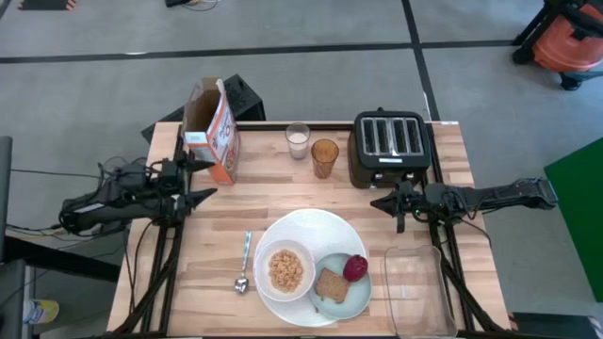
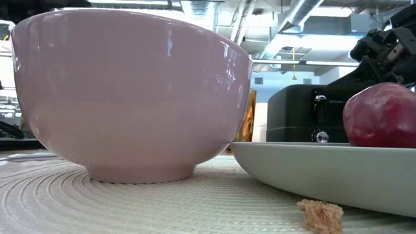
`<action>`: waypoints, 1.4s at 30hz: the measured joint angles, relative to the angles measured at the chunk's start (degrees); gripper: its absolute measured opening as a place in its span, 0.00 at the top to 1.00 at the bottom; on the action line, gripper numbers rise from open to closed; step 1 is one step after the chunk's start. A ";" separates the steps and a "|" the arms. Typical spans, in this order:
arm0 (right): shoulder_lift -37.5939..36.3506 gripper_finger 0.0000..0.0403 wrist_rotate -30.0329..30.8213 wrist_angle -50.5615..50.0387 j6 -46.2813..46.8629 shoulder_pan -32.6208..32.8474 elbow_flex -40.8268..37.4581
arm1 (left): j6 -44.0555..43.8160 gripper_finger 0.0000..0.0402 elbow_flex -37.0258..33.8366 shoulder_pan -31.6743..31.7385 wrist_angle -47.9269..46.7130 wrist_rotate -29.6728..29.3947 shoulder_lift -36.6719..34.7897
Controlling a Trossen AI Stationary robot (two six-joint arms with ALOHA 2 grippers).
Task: Arrange a breakfast setting
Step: Return to Home Position
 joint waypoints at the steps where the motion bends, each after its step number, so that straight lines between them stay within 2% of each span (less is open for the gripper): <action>1: -0.02 0.92 0.00 0.00 0.00 -0.01 0.00 | 0.30 0.01 -1.16 0.00 0.64 0.02 0.02; 8: 0.00 0.92 -0.01 -0.01 -0.01 0.01 -0.01 | -2.05 0.01 -8.63 0.01 3.42 1.67 -0.36; 21: -0.02 0.92 0.00 0.00 0.00 0.01 0.00 | -1.26 0.01 -21.80 -0.68 19.39 4.29 -0.36; 42: 0.00 0.92 -0.02 0.00 0.00 0.01 0.00 | -0.31 0.01 -22.71 -1.16 21.58 4.02 0.55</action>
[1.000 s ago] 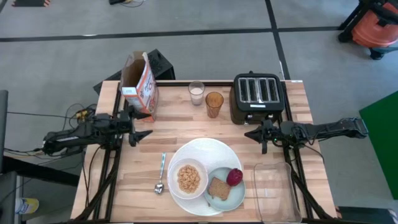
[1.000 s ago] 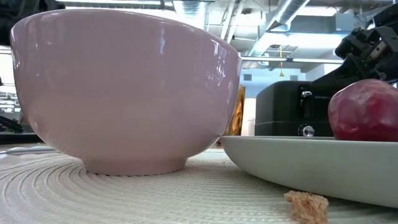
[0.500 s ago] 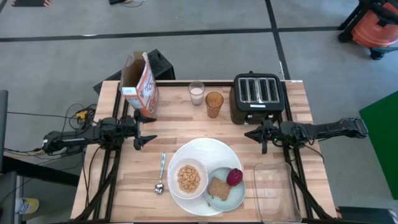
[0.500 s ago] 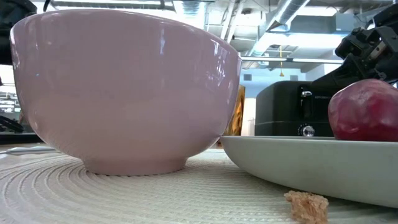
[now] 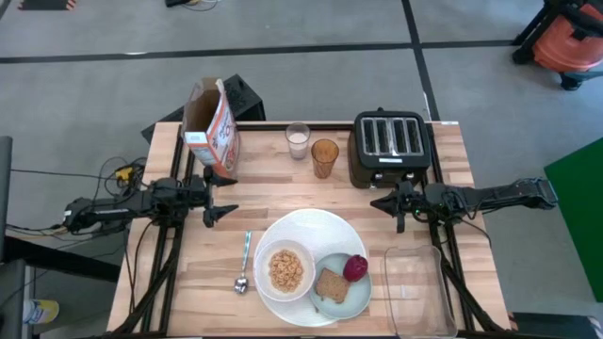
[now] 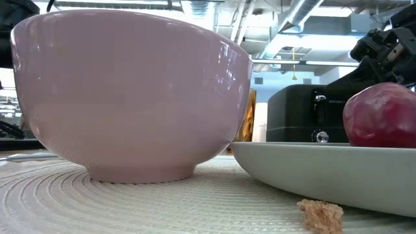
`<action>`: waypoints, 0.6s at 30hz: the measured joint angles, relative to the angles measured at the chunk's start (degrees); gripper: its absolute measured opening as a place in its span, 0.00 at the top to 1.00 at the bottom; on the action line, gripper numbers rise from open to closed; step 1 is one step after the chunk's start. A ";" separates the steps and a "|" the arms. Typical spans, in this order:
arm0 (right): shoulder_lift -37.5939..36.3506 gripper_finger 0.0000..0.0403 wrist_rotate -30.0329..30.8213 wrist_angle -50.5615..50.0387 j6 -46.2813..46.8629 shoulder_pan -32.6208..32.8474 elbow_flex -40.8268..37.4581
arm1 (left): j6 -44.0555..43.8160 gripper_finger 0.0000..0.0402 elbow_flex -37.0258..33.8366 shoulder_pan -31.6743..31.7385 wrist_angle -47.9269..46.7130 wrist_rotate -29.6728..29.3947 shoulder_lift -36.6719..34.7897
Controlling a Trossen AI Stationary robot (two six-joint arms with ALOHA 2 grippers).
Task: Arrange a breakfast setting
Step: Return to Home Position
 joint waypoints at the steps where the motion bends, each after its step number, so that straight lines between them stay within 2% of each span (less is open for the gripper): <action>1: -0.01 0.92 0.02 0.00 0.00 0.00 0.00 | -0.02 0.01 0.00 0.00 0.00 0.00 0.00; 8: -0.02 0.92 0.01 0.00 -0.01 0.00 0.00 | -5.74 0.01 0.00 0.00 0.00 0.00 0.00; 14: -0.03 0.92 0.02 -0.02 0.00 0.11 0.00 | -6.12 0.01 -0.02 0.00 0.00 -0.02 0.00; 18: -4.22 0.92 -0.04 -0.20 0.00 1.57 0.00 | -6.23 0.01 -0.02 0.00 0.00 -0.02 0.00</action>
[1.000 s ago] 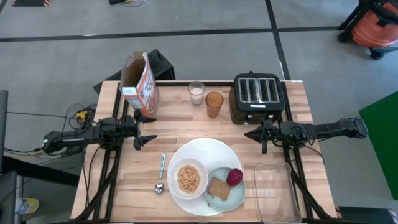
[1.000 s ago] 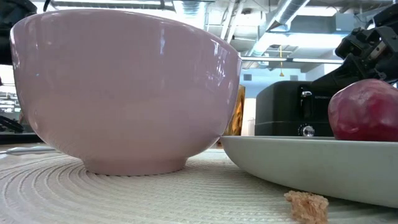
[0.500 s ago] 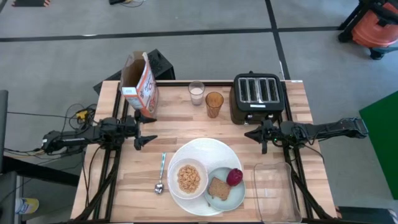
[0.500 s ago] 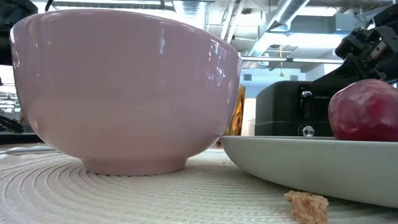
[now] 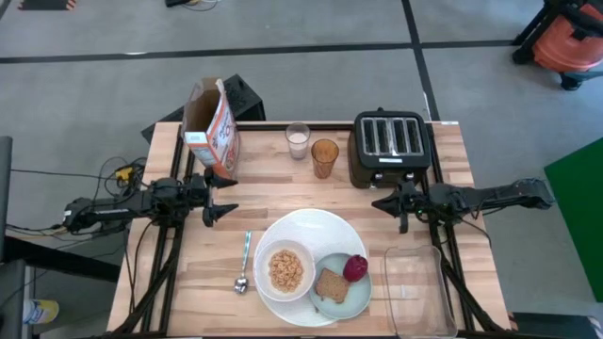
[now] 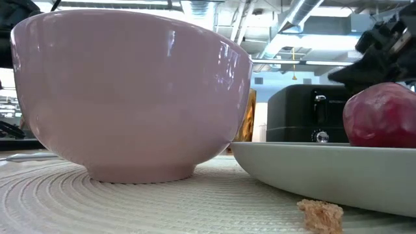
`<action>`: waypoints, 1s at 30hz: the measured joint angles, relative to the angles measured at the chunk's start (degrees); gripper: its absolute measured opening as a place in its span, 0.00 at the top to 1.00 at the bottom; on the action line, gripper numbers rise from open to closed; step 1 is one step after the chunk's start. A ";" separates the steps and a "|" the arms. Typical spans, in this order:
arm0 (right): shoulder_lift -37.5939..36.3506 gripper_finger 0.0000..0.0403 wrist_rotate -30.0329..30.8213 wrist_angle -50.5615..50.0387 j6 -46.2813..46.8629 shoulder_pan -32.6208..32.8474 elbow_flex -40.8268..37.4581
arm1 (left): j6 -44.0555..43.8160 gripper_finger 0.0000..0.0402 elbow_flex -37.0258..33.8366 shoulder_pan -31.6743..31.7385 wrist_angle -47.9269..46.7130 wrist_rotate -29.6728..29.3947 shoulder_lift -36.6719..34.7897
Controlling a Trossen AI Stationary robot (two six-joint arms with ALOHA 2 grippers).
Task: Arrange a breakfast setting
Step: Return to Home Position
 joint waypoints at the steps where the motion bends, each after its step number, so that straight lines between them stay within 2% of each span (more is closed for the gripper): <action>1: -1.54 0.92 0.02 0.04 -0.02 0.27 0.00 | 0.11 0.01 0.00 0.00 0.00 0.00 0.00; 6: -7.15 0.92 0.02 0.40 0.00 0.88 0.00 | 0.06 0.01 0.00 0.00 -0.02 0.00 -0.02; 13: -10.81 0.92 0.02 0.28 0.00 0.88 0.02 | 0.07 0.01 0.00 0.00 0.00 -0.02 -0.02; 30: -9.48 0.92 0.02 -0.97 0.00 3.39 0.11 | 0.05 0.01 -0.02 0.00 0.03 -0.02 -0.02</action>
